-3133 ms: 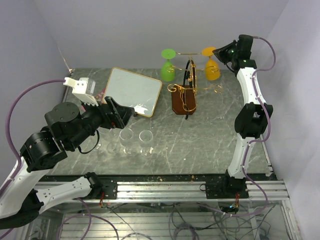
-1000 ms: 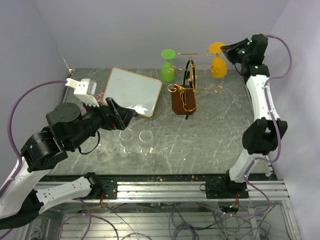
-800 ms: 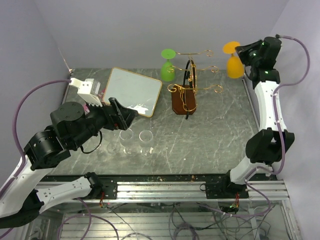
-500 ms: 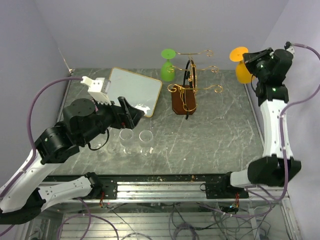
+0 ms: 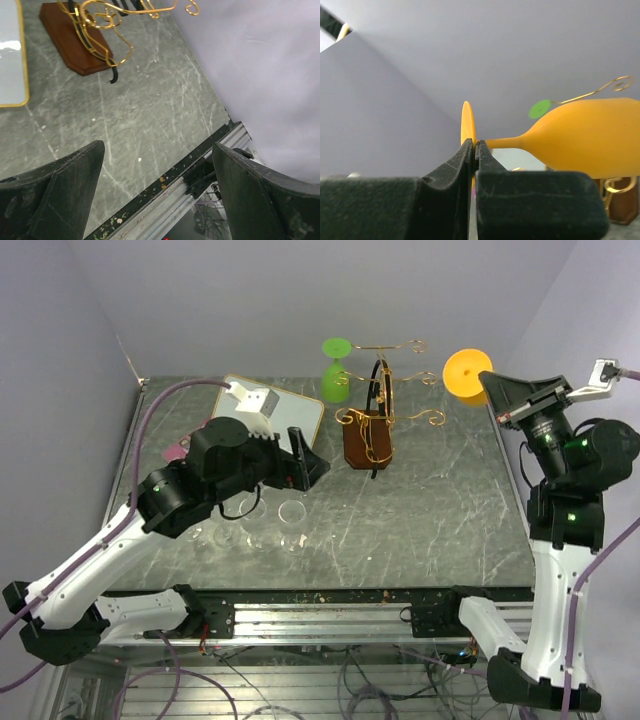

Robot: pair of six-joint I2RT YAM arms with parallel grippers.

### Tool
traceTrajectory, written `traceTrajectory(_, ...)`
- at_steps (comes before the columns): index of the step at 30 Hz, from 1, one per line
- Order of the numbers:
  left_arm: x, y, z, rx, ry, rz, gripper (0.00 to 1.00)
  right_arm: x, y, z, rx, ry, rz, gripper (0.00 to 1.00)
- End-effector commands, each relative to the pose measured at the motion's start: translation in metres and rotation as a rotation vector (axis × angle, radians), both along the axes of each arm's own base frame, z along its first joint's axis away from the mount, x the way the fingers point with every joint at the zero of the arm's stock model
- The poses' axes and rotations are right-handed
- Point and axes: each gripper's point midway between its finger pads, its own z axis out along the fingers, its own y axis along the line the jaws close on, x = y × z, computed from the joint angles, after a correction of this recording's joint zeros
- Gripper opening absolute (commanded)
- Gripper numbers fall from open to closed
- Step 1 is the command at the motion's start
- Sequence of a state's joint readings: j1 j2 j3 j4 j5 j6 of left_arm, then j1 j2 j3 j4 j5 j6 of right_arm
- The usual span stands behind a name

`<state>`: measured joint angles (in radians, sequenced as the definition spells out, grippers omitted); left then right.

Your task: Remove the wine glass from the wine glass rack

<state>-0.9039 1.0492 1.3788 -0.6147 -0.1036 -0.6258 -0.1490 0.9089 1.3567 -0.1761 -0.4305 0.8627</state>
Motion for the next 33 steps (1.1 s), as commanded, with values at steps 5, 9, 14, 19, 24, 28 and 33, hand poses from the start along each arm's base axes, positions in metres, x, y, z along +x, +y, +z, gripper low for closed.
traceTrajectory(5,0.001,-0.036,0.025,-0.161,-0.006,-0.165,0.99,-0.058,0.062,0.007,0.029,0.021,0.344,0.00)
traceTrajectory(9,0.008,-0.031,0.033,-0.264,0.008,-0.222,0.99,-0.086,0.089,0.023,0.055,0.000,0.532,0.00)
traceTrajectory(14,0.009,-0.023,0.052,-0.475,0.024,-0.334,1.00,-0.114,0.112,0.025,0.199,0.007,0.847,0.00)
traceTrajectory(19,-0.006,-0.018,0.076,-0.616,-0.036,-0.421,1.00,-0.118,0.115,0.025,0.252,0.016,0.906,0.00)
traceTrajectory(24,-0.007,-0.016,0.078,-0.635,-0.040,-0.415,1.00,-0.125,0.116,0.023,0.356,0.038,1.007,0.00)
traceTrajectory(28,-0.013,-0.017,0.085,-0.690,-0.045,-0.469,1.00,-0.121,0.113,0.015,0.461,0.047,1.069,0.00)
traceTrajectory(33,-0.014,-0.020,0.084,-0.717,-0.026,-0.492,1.00,-0.116,0.110,0.011,0.530,0.052,1.108,0.00)
